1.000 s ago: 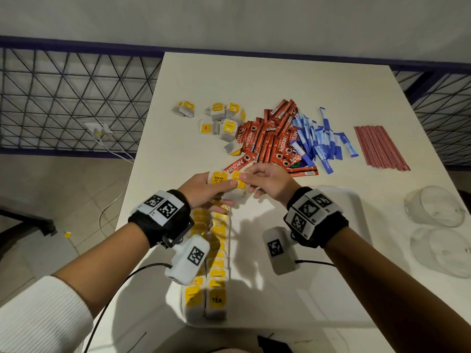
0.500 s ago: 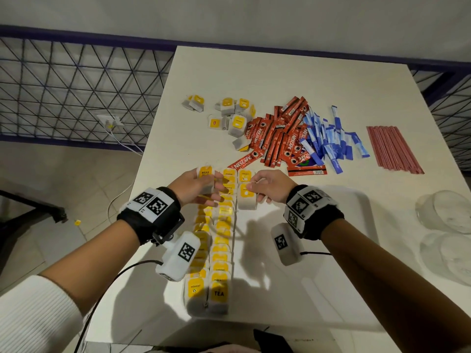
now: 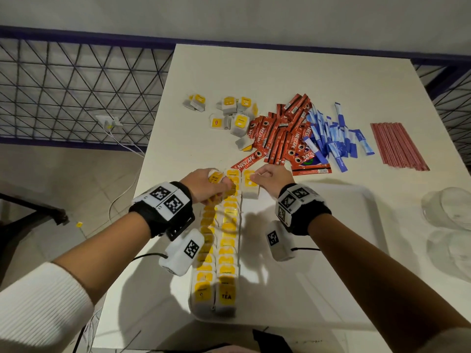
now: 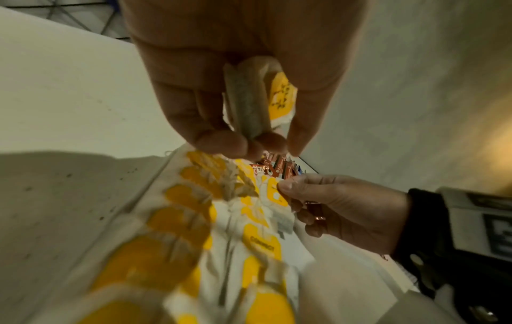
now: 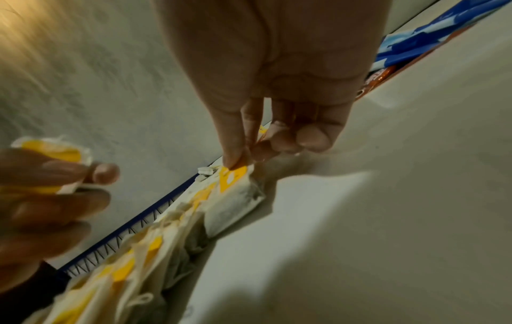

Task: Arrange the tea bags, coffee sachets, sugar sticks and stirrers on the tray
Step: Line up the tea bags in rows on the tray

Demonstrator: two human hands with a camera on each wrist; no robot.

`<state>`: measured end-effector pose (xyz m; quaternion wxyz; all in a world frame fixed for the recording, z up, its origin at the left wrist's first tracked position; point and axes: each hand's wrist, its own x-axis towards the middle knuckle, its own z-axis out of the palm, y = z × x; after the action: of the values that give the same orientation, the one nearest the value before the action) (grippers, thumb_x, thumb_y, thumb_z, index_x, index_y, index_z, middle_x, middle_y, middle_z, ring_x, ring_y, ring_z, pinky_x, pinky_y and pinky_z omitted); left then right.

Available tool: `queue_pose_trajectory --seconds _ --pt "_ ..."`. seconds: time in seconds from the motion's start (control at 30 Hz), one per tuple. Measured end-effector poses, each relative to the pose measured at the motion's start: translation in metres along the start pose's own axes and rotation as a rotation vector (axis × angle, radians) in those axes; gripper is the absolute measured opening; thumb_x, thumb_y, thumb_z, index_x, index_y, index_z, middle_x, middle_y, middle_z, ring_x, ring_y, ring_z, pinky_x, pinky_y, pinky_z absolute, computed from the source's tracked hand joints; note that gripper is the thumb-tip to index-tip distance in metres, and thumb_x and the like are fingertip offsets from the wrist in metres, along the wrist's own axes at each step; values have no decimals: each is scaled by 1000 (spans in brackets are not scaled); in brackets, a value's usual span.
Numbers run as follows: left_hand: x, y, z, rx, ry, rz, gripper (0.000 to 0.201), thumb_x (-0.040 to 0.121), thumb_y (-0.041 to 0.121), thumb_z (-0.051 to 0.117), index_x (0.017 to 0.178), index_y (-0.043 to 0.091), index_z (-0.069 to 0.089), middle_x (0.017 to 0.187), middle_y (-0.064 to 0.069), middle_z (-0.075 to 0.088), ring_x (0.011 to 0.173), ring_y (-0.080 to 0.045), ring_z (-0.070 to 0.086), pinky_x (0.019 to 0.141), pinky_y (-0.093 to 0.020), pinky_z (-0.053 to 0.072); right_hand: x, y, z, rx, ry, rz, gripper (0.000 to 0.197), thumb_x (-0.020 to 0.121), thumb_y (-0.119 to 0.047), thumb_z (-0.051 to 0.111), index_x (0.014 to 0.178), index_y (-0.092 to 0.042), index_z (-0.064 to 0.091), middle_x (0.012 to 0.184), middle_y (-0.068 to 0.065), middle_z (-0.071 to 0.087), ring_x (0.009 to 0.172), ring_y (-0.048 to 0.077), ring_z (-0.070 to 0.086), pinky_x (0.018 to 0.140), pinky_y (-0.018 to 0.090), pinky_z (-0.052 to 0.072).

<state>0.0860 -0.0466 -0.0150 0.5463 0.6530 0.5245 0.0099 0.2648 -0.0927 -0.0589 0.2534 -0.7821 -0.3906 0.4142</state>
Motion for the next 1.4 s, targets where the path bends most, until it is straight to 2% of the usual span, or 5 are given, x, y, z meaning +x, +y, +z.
queue_pose_trajectory --seconds 0.43,0.83,1.03,1.2,1.4 --pt "55 45 1 553 40 15 32 89 30 59 119 17 61 125 -10 58 117 -27 52 88 -26 39 -17 5 -5 53 -71 15 29 78 -17 72 95 -16 49 71 -3 52 73 18 53 68 27 46" --pt "80 37 11 691 7 31 20 85 34 61 90 15 61 82 -4 54 76 -21 48 67 -24 33 -12 7 2 91 -77 -40 15 84 -5 62 97 -10 62 66 -8 47 58 3 43 44 4 34" --pt "82 39 13 730 29 17 21 84 32 58 82 11 55 76 -5 52 76 -23 48 49 -21 31 -11 7 3 5 -84 -79 13 86 -11 60 97 -13 66 70 -13 48 67 4 46 61 15 37" --pt "72 45 7 666 47 6 31 91 35 51 105 8 59 108 -13 60 99 -30 54 76 -27 37 -13 7 -3 -121 -100 -146 17 88 -20 59 102 -15 67 74 -10 49 73 10 47 67 22 36" --pt "53 41 -2 32 -169 10 22 91 10 51 107 2 65 79 -6 69 72 -19 60 70 -22 50 -16 -2 -20 53 -19 -252 16 86 -19 63 99 -10 68 65 -5 47 58 4 43 57 18 35"
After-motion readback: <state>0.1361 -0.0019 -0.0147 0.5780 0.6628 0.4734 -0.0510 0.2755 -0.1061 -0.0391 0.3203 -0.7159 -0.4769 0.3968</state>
